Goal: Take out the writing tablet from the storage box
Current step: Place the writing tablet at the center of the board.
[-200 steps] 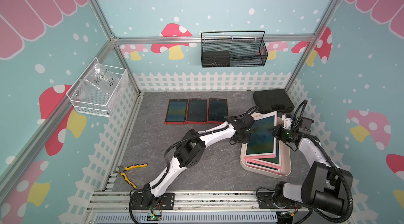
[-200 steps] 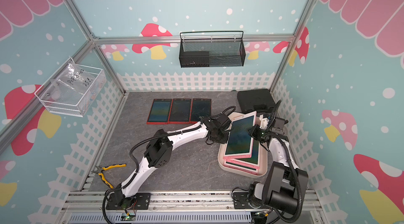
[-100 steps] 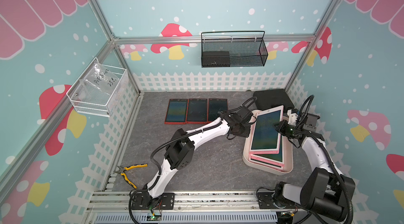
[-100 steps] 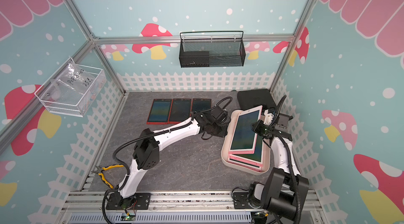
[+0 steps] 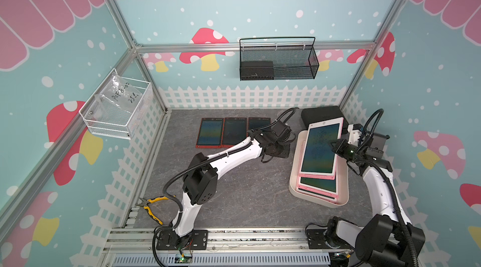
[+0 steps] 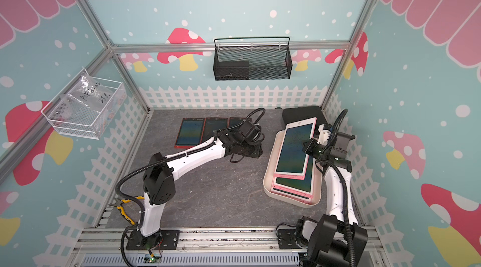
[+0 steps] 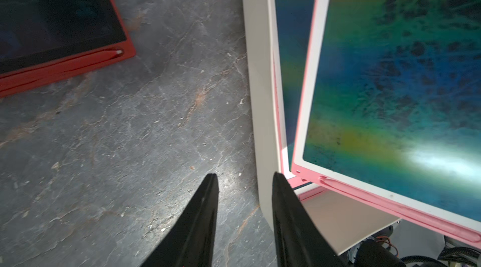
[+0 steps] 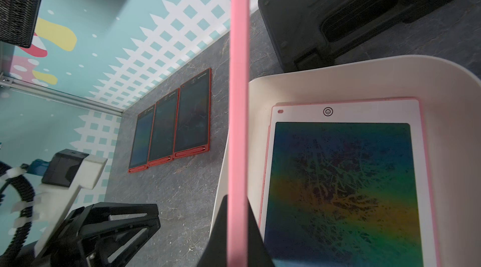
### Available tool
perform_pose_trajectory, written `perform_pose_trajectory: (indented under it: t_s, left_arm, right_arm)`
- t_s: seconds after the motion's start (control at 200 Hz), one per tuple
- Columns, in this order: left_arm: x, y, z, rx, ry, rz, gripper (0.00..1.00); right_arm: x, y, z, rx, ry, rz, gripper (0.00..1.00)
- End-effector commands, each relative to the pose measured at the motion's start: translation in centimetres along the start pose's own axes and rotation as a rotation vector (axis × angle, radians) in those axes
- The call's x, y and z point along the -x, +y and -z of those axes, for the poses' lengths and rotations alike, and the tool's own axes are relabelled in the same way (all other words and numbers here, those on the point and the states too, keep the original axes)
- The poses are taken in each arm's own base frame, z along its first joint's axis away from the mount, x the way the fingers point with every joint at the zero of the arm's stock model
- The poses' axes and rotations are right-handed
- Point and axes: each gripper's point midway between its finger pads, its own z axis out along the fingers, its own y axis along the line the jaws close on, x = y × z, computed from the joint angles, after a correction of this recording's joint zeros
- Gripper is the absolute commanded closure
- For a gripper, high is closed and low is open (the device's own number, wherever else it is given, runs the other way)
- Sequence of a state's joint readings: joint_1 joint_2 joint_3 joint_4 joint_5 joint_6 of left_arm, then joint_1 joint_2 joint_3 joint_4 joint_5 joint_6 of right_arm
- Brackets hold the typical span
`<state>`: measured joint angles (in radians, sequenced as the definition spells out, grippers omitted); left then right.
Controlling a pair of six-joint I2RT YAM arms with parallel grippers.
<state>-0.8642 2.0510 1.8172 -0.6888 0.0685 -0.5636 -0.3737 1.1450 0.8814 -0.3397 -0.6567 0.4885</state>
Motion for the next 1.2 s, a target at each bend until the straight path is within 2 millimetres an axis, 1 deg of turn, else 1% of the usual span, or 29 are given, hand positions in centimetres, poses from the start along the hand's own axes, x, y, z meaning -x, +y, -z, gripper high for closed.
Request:
perform_pose_trajectory:
  t_s: [0.0, 0.07, 0.15, 0.2, 0.27, 0.375, 0.44, 0.495, 0.54, 0.61, 0.665, 0.741, 0.826, 0.896, 1.016, 1.196]
  left_arm:
    - [2.9, 0.7, 4.1, -0.05, -0.114, 0.01, 0.63]
    - [3.2, 2.1, 5.4, -0.058, -0.14, 0.028, 0.62]
    - [3.2, 3.4, 7.0, -0.048, -0.178, 0.015, 0.59]
    - [3.0, 4.1, 8.0, -0.044, -0.198, 0.012, 0.59]
    - [2.4, 5.3, 9.0, -0.068, -0.205, 0.028, 0.59]
    - [1.7, 6.7, 10.4, -0.166, -0.218, 0.081, 0.58]
    - [1.4, 7.6, 11.3, -0.207, -0.24, 0.109, 0.57]
    - [0.9, 8.3, 11.7, -0.231, -0.252, 0.124, 0.55]
    - [0.5, 8.8, 12.0, -0.254, -0.261, 0.143, 0.54]
    - [-0.3, 9.4, 11.9, -0.298, -0.253, 0.169, 0.53]
    - [-0.9, 9.9, 11.6, -0.325, -0.244, 0.192, 0.53]
    - [-1.5, 10.1, 11.2, -0.379, -0.233, 0.214, 0.53]
    - [-1.9, 9.4, 11.5, -0.481, -0.234, 0.222, 0.51]
    - [-2.2, 9.1, 11.6, -0.524, -0.243, 0.218, 0.5]
    - [-2.6, 8.9, 11.4, -0.557, -0.249, 0.205, 0.5]
    - [-2.9, 8.5, 11.3, -0.613, -0.249, 0.219, 0.5]
  right_arm:
    - [2.5, 3.7, 1.7, 0.122, -0.056, 0.046, 1.0]
    - [2.7, 5.3, 2.0, 0.203, -0.048, 0.047, 1.0]
    - [2.7, 6.8, 2.2, 0.286, -0.029, 0.046, 1.0]
    - [2.3, 7.6, 2.2, 0.333, -0.012, 0.044, 1.0]
    - [1.6, 8.6, 2.0, 0.381, 0.011, 0.045, 1.0]
    - [0.6, 10.5, 1.8, 0.449, 0.046, 0.053, 1.0]
    - [-0.4, 12.4, 1.8, 0.529, 0.085, 0.057, 1.0]
    - [-1.0, 13.8, 1.5, 0.553, 0.103, 0.075, 1.0]
    - [-1.6, 14.6, 1.0, 0.555, 0.116, 0.086, 1.0]
    - [-2.8, 15.8, 0.4, 0.591, 0.142, 0.09, 1.0]
    - [-3.9, 16.4, -0.2, 0.625, 0.162, 0.076, 1.0]
    - [-5.3, 17.0, -0.8, 0.651, 0.188, 0.067, 1.0]
    - [-6.1, 17.2, -1.1, 0.67, 0.199, 0.059, 1.0]
    - [-6.4, 17.8, -0.9, 0.708, 0.207, 0.052, 1.0]
    - [-6.7, 18.1, -0.9, 0.713, 0.209, 0.056, 1.0]
    - [-8.0, 18.0, -2.3, 0.719, 0.241, 0.031, 1.0]
